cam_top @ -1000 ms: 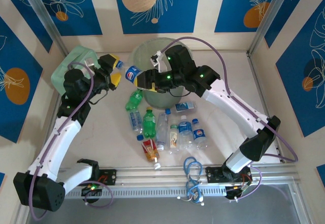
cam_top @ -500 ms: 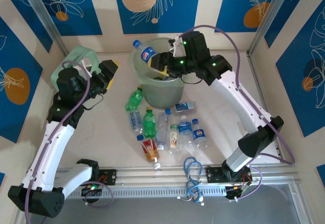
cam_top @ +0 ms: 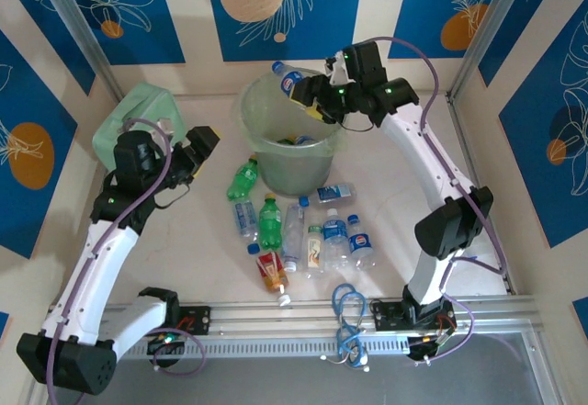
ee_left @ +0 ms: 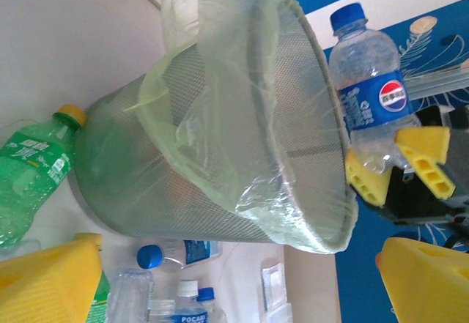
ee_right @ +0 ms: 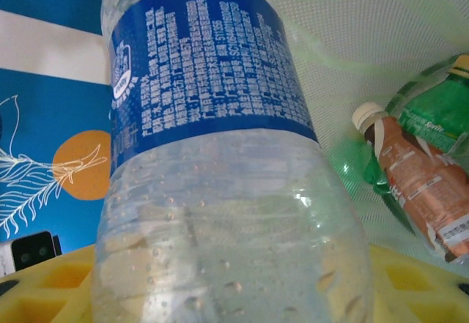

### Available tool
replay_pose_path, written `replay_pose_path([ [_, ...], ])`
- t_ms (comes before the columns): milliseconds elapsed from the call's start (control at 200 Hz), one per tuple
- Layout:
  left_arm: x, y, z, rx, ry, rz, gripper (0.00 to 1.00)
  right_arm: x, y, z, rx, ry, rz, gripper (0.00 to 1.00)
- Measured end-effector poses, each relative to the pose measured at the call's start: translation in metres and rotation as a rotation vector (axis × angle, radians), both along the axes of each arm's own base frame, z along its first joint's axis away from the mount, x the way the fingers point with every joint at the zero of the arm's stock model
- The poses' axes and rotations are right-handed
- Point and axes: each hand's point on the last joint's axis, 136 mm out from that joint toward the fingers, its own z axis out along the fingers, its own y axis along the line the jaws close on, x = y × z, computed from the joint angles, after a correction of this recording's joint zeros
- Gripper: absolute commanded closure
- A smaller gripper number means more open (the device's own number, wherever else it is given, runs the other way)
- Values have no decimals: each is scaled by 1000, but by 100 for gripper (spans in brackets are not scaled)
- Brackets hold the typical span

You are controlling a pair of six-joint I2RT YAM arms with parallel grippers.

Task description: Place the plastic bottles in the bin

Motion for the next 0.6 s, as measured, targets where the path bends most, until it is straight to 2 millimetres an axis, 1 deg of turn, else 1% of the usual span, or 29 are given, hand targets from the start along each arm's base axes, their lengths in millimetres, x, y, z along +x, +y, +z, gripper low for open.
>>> replay_pose_path([
  [80, -1, 0, -7, 9, 19, -2, 4, 5, -3, 0, 0, 8, -13, 25],
  [155, -2, 1, -13, 14, 35, -1, 5, 8, -5, 2, 2, 9, -20, 23],
  [245, -3, 1, -19, 19, 52, 1, 7, 7, -7, 6, 2, 6, -22, 22],
  [440, -3, 2, -25, 24, 69, 4, 10, 6, -9, 24, 13, -27, -25, 22],
  [600, -3, 2, -29, 28, 81, 6, 10, 4, -12, 27, -1, -36, -23, 23],
])
